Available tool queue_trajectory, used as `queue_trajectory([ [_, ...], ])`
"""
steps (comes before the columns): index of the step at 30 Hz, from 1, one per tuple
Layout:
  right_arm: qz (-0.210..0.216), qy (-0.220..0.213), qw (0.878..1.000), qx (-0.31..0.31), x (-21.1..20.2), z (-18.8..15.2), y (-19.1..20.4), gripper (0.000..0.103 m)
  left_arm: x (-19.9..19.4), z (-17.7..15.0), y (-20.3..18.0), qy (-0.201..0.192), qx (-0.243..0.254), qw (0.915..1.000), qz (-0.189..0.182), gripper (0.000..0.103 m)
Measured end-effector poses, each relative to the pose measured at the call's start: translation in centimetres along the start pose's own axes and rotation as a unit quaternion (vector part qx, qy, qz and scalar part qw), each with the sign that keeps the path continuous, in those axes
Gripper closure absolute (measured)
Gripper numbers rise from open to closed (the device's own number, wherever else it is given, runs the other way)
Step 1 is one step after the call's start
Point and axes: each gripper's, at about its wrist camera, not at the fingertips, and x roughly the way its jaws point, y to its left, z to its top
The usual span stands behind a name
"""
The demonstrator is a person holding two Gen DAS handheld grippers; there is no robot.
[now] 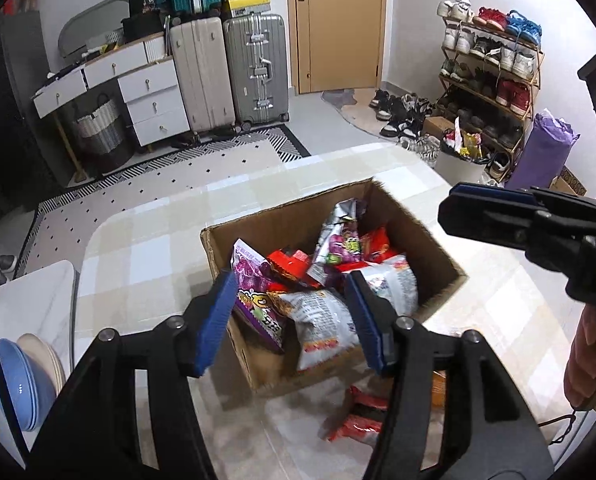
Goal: Organize snacks
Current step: 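Withdraw both grippers from the box toward the remaining snacks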
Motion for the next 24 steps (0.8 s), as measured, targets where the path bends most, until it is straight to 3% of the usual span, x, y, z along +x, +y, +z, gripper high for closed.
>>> queue_trajectory([
  [3, -0.001, -0.016, 1.0, -0.012, -2.4, 0.0, 1.2, 0.066, -3.1, -0.4, -0.8, -0.016, 0.003, 0.9999, -0.001, 0.044],
  [7, -0.001, -0.041, 0.999, -0.029, -6.0, -0.2, 3.2, 0.056, -7.3, -0.4, -2.0, -0.039, 0.004, 0.9992, 0.003, 0.03],
  [11, -0.005, -0.069, 0.996, -0.051, -9.7, -1.0, 5.1, 0.049, -12.0, -1.0, -3.2, -0.068, 0.003, 0.9977, 0.006, 0.024],
  [13, -0.006, -0.083, 0.995, -0.058, -11.5, -1.7, 5.9, 0.037, -14.0, -1.3, -3.7, -0.08, 0.002, 0.9968, 0.004, 0.024],
  [17, -0.012, -0.118, 0.99, -0.07, -15.1, -3.8, 7.0, 0.022, -18.3, -2.4, -4.8, -0.105, -0.005, 0.9944, 0.006, 0.02],
  [19, -0.016, -0.133, 0.988, -0.072, -16.7, -4.9, 7.3, 0.014, -20.2, -3.2, -5.4, -0.117, -0.008, 0.993, 0.007, 0.015],
  [21, -0.02, -0.148, 0.986, -0.071, -18.0, -6.1, 7.5, 0.012, -22.0, -4.4, -6.1, -0.128, -0.015, 0.9917, 0.008, 0.001],
  [24, -0.027, -0.154, 0.985, -0.076, -19.0, -7.6, 7.4, 0.009, -24.4, -6.3, -7.1, -0.146, -0.021, 0.989, 0.007, 0.001],
])
